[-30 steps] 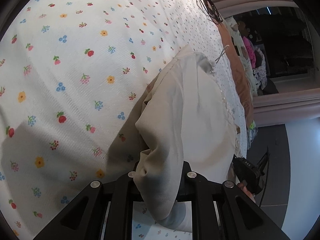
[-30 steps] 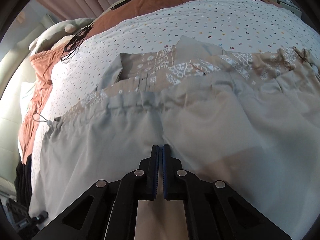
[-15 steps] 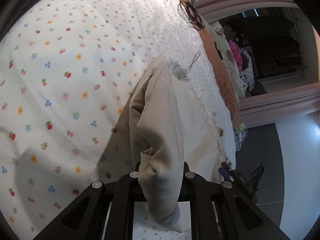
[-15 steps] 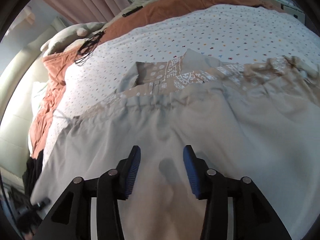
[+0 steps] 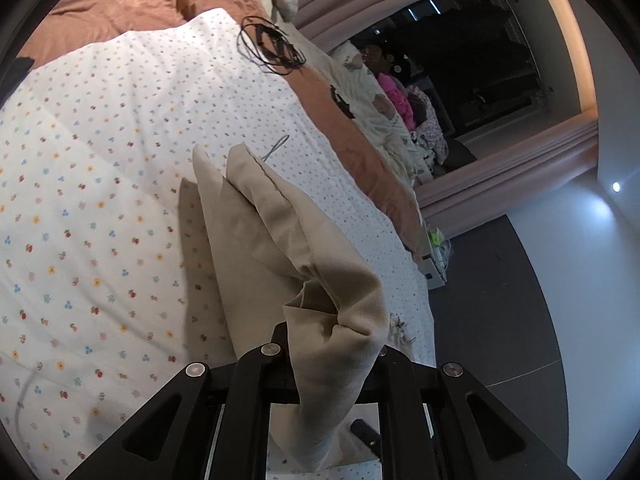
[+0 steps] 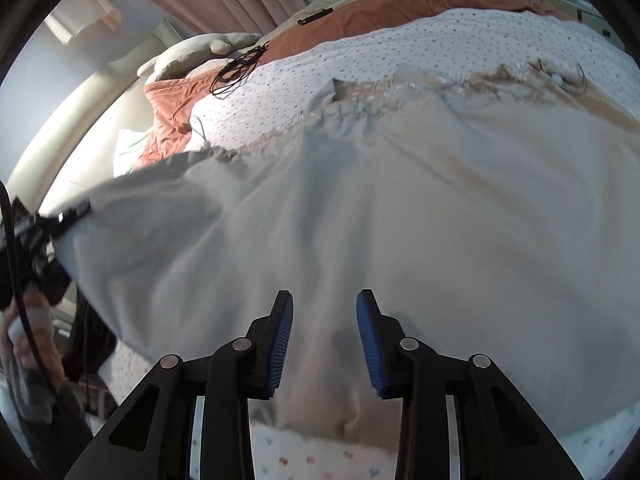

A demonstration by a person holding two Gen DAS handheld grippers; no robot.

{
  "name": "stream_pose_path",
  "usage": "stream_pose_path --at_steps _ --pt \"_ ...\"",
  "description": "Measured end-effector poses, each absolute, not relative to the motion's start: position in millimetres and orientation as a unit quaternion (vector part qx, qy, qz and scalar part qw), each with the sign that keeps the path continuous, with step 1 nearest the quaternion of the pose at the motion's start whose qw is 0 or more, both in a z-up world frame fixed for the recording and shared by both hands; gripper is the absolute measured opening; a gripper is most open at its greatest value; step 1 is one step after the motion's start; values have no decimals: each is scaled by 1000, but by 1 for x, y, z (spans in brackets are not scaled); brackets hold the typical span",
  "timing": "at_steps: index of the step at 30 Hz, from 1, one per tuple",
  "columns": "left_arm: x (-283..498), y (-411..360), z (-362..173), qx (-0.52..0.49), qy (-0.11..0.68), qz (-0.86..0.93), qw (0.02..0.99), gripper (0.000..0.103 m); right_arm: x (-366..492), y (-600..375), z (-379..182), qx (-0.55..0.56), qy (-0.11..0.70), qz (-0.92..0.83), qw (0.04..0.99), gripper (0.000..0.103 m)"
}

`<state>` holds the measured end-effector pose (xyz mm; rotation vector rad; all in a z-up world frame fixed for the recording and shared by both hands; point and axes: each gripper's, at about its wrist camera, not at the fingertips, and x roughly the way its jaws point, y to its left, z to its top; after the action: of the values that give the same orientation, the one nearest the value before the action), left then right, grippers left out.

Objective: Fold large clothes

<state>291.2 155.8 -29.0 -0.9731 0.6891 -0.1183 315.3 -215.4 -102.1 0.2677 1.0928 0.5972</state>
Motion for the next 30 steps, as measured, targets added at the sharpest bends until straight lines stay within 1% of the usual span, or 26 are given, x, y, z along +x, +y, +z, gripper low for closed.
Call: stream_pose_path --at_steps 2,3,5,10,16,23,30 --pt "297 148 -18 -449 322 -65 831 12 305 -217 -110 137 518 280 796 29" --pt "300 143 -13 -444 321 -70 833 12 301 -218 -115 142 522 281 792 26" --pt "305 135 -3 -438 319 -80 837 12 293 -216 -126 152 529 282 786 24" --pt "315 110 20 -428 305 -110 844 12 287 -217 -141 167 526 271 788 23" --pt "336 71 44 -407 305 -153 847 12 292 -218 -141 166 534 280 780 22" --pt "363 30 71 -396 307 -193 844 12 283 -254 -127 210 504 284 788 22" --pt "397 -22 78 -387 332 -216 833 12 278 -309 -117 245 478 252 805 22"
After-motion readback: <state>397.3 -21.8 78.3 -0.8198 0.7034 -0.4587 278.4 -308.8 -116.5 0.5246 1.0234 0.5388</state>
